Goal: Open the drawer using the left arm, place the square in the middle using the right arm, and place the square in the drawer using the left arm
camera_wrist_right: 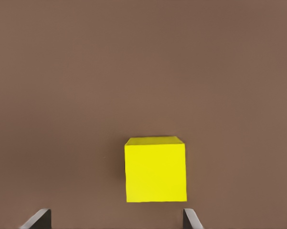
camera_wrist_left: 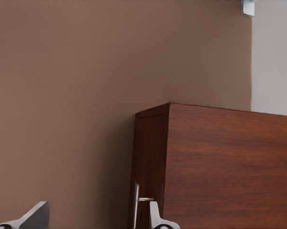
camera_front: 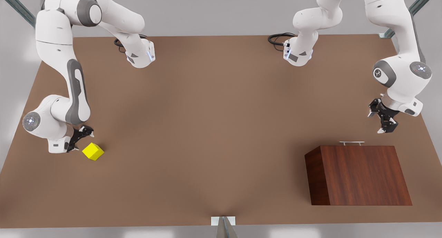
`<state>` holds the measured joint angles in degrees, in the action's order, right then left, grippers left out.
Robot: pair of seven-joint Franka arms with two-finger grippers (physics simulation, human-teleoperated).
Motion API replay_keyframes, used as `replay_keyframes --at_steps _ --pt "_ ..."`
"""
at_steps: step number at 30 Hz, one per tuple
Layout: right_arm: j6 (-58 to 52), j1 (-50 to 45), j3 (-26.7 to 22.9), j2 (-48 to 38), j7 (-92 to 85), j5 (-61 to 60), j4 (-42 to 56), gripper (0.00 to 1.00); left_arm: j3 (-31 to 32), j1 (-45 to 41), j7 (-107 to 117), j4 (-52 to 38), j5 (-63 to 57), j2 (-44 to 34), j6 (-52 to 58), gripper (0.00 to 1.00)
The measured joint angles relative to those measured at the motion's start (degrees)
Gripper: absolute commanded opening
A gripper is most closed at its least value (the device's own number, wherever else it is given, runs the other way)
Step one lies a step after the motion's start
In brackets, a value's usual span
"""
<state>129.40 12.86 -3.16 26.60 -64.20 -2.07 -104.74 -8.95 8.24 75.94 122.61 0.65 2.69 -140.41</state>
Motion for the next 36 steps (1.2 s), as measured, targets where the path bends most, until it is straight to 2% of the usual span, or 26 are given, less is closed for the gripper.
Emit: replay_keyframes --at_steps 2,4,5,8,11,14,18,21,26,27,29,30,31,33,34,36 --pt "0.15 0.43 -0.76 4.50 -6.10 -2.95 1.55 1.00 -0.01 -5.79 0.00 0.00 0.31 0.77 -0.39 1.00" --pt "0.14 -0.28 -1.06 7.03 -6.33 -4.28 2.26 1.00 -0.01 -17.93 0.00 0.00 0.46 1.61 -0.61 1.00" --pt "-0.14 -0.28 -1.10 7.54 -6.50 -5.52 2.17 1.00 -0.01 -20.54 0.00 0.00 0.49 1.70 -0.89 1.00" --pt "0.15 -0.29 -1.15 7.77 -6.29 -6.75 1.79 1.00 -0.01 -11.05 0.00 0.00 0.83 2.28 -1.19 1.00" --pt "0.14 -0.47 -1.15 6.98 -6.37 -6.81 1.82 1.00 -0.01 -16.23 0.00 0.33 1.39 2.93 -1.70 1.00" --pt "0.06 -0.47 -1.15 6.35 -6.54 -6.81 1.82 1.00 -0.01 -13.37 0.00 0.61 2.17 3.77 -2.57 1.00" --pt "2.47 -2.13 -1.06 6.53 -7.43 -6.64 1.03 1.00 -0.09 -14.31 0.18 4.78 3.47 3.10 -6.85 1.00" --pt "3.37 -2.14 -1.05 6.87 -7.53 -6.72 0.62 1.00 -0.18 -14.09 0.18 11.64 4.22 0.83 -13.78 1.00" --pt "7.88 -3.09 -0.97 9.18 -7.44 -6.90 -1.08 1.00 -0.19 -13.98 0.18 12.13 6.25 3.49 -18.33 1.00" --pt "7.88 -3.45 -0.97 9.05 -7.43 -6.90 -1.08 0.97 -0.26 -13.41 0.13 12.13 6.41 4.01 -18.99 1.00" --pt "7.88 -3.46 -0.97 8.95 -7.44 -6.85 -1.08 0.79 -0.70 -12.16 -0.54 12.13 6.62 5.10 -20.05 1.00" --pt "7.84 -3.46 -0.97 8.76 -7.43 -6.84 -1.08 0.77 -1.65 -12.13 -0.95 12.13 6.67 5.18 -20.08 1.00" --pt "7.73 -3.54 -0.97 8.52 -7.39 -6.83 -1.08 0.68 -1.92 -11.91 -0.97 12.13 6.71 5.38 -20.08 1.00" --pt "7.37 -4.16 -0.98 8.41 -6.48 -6.90 -1.08 0.67 -2.28 -12.34 -0.97 12.13 6.76 5.32 -20.08 1.00" --pt "7.59 -4.15 -1.06 8.22 -6.55 -6.97 -1.54 0.60 -2.30 -12.05 -0.97 12.04 6.78 5.30 -20.09 1.00" --pt "7.42 -4.19 -1.06 7.90 -6.33 -7.51 -1.73 0.60 -2.45 -12.29 -0.97 11.82 6.76 4.89 -20.08 1.00"
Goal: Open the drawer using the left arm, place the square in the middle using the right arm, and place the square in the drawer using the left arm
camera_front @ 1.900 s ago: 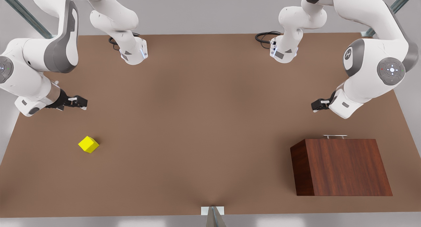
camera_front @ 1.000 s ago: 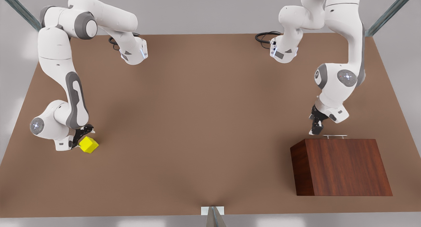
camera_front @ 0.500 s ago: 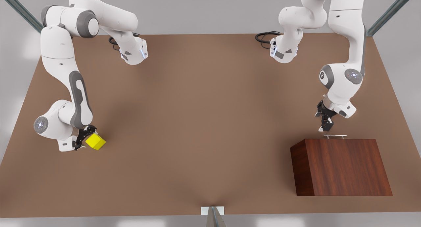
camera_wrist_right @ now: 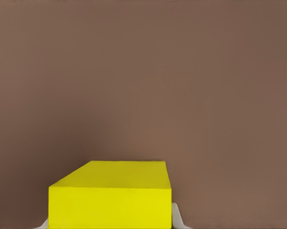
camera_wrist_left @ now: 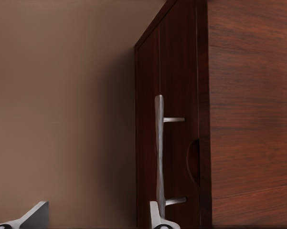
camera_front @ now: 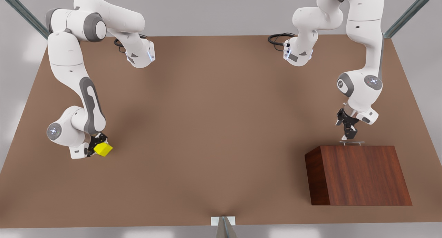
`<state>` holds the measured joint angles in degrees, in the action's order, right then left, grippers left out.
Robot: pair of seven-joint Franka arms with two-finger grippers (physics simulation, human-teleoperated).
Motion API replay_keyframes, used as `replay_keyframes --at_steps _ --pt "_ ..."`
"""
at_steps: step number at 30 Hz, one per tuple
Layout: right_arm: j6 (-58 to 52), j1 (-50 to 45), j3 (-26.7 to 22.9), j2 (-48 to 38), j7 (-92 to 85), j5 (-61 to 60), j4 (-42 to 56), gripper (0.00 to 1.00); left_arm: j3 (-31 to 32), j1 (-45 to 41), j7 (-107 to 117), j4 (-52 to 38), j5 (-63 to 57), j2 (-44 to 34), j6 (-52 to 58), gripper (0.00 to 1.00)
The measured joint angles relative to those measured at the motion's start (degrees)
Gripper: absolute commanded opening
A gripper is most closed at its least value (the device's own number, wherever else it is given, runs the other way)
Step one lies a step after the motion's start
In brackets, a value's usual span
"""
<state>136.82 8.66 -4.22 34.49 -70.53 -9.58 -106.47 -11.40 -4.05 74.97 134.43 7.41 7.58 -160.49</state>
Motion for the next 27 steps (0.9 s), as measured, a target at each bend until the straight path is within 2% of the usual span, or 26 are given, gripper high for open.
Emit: replay_keyframes --at_steps 2,6,9,12,14,16,17,19,22,23,24,26,27 --pt "-0.10 -1.32 0.00 -1.08 1.07 -0.13 -0.29 0.54 -1.09 0.16 -0.26 -0.29 -0.12 -0.02 -0.42 1.00" --pt "-0.34 -8.40 0.12 -8.01 14.12 -0.24 -5.67 0.54 -2.46 0.82 -2.61 -0.31 -0.40 0.28 -2.56 1.00" --pt "-0.81 -19.91 0.35 -11.25 34.71 -0.38 -7.63 0.54 -2.48 0.67 -2.72 -0.92 -0.53 0.50 -2.80 1.00" --pt "2.42 -35.13 0.36 -10.68 57.61 -0.85 -6.57 0.57 -2.48 1.29 -3.16 -1.41 -0.64 1.68 -3.12 1.00" --pt "5.19 -44.15 0.37 -7.56 71.77 -0.88 -3.50 0.57 -2.48 1.31 -3.16 -1.98 -0.64 2.84 -4.28 1.00" --pt "5.53 -53.62 0.29 -1.87 82.66 -0.60 4.33 0.57 -2.41 1.56 -3.16 -1.98 -0.63 3.71 -4.95 1.00" --pt "5.28 -56.18 0.33 0.55 85.56 -0.19 8.41 0.57 -2.39 1.46 -3.16 -1.98 -0.61 4.05 -5.17 1.00" --pt "4.95 -57.50 4.43 6.21 85.83 3.28 16.99 0.57 -2.39 1.49 -3.08 -1.98 -0.53 4.71 -5.10 1.00" --pt "4.97 -63.29 4.59 8.07 87.86 6.26 20.25 0.57 -2.30 1.50 -3.01 -1.98 -0.35 5.08 -4.63 1.00" --pt "5.02 -64.61 4.75 10.20 87.85 6.25 24.26 0.57 -2.30 1.45 -2.99 -1.90 -0.29 5.05 -4.27 1.00" --pt "5.39 -65.60 4.76 11.67 87.80 6.27 26.46 0.61 -2.30 1.39 -2.99 -1.81 -0.23 4.99 -4.15 1.00" --pt "5.53 -66.09 4.75 12.46 88.01 6.41 27.06 1.00 -2.30 1.52 -2.99 -1.64 -0.13 4.77 -3.38 1.00" --pt "5.62 -66.32 4.74 12.94 88.14 6.82 27.23 1.00 -2.30 1.45 -2.99 -1.56 -0.08 4.56 -2.52 1.00"
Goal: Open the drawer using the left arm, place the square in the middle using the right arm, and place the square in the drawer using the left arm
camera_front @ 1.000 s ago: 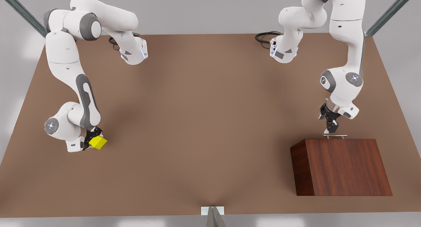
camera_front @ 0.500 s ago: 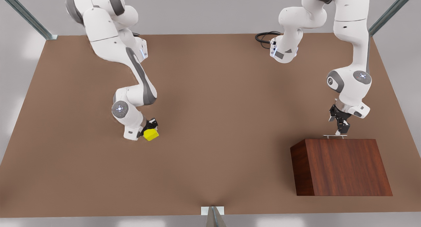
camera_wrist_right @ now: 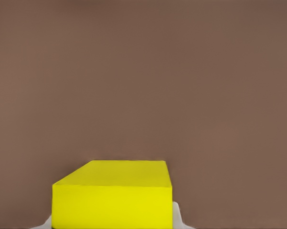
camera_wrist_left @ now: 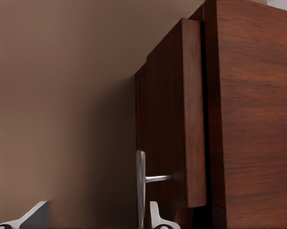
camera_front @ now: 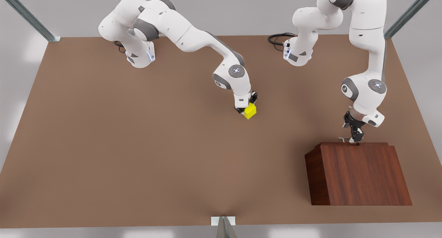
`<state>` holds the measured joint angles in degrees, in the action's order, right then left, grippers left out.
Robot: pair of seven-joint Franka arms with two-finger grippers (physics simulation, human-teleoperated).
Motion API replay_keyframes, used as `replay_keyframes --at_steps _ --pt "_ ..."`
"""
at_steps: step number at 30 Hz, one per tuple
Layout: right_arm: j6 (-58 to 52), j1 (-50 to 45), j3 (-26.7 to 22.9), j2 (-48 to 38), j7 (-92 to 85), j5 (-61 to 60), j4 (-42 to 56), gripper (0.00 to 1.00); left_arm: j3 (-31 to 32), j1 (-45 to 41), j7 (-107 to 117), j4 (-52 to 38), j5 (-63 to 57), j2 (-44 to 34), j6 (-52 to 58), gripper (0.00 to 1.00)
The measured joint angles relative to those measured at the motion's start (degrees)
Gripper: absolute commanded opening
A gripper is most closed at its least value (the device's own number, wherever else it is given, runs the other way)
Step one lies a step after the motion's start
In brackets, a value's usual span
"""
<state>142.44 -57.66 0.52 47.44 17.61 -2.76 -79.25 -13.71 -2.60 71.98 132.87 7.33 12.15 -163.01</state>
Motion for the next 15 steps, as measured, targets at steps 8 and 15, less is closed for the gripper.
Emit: replay_keyframes --at_steps 8,15 --pt "-2.17 1.11 -2.31 -13.01 0.05 -0.94 -10.68 1.00 -0.17 -0.08 0.35 1.26 0.23 -2.23 3.86 1.00" --pt "-36.24 45.15 -3.72 -37.68 -11.93 0.09 -14.84 1.00 -0.53 -0.12 0.10 3.62 0.31 -5.03 3.97 1.00"
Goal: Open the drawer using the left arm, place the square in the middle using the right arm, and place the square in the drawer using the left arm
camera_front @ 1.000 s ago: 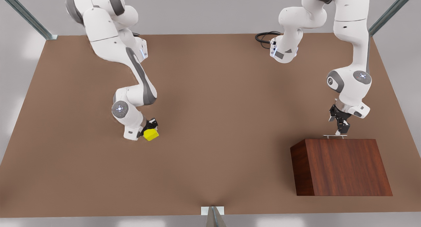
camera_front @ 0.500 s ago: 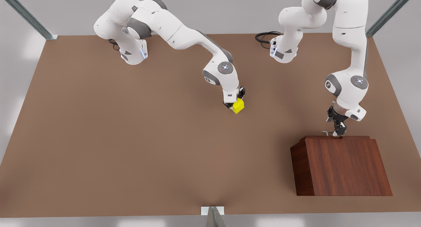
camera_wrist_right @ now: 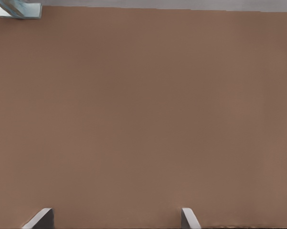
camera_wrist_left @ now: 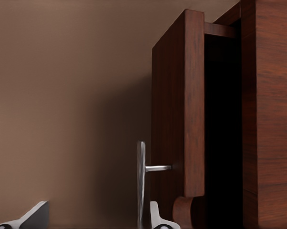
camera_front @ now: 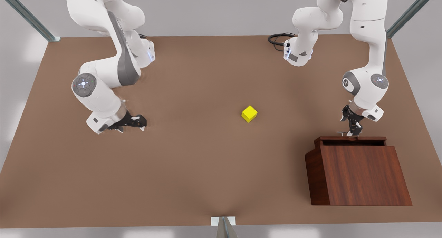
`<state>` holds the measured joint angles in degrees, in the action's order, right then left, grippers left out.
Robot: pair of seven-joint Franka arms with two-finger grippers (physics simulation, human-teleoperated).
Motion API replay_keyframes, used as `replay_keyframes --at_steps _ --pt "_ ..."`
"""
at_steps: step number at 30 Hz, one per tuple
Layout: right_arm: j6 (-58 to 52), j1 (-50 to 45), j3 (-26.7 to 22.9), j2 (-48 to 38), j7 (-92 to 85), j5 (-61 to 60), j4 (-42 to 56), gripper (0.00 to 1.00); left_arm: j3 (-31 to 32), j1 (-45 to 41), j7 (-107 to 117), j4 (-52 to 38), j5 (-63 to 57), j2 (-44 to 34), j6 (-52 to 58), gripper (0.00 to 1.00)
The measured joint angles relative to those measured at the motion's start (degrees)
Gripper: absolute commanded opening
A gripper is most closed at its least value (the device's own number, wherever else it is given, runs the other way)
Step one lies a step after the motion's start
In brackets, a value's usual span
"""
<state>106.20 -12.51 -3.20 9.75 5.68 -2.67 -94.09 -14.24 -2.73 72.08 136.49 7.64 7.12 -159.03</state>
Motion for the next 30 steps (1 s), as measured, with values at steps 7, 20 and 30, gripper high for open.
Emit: replay_keyframes --at_steps 7,20,30 --pt "-8.75 10.91 0.50 -1.20 -5.52 -0.53 7.87 1.00 -0.53 0.04 -0.14 2.53 -0.01 -1.92 0.39 1.00" --pt "-15.31 10.05 -4.35 -2.53 -5.42 2.24 10.06 1.00 -2.30 -0.26 -0.10 8.87 0.00 -8.65 1.80 1.00" --pt "-15.85 10.66 -4.27 -1.66 -4.98 2.43 11.21 1.00 -2.51 -6.27 -26.01 -15.72 -7.70 -11.13 32.97 1.00"
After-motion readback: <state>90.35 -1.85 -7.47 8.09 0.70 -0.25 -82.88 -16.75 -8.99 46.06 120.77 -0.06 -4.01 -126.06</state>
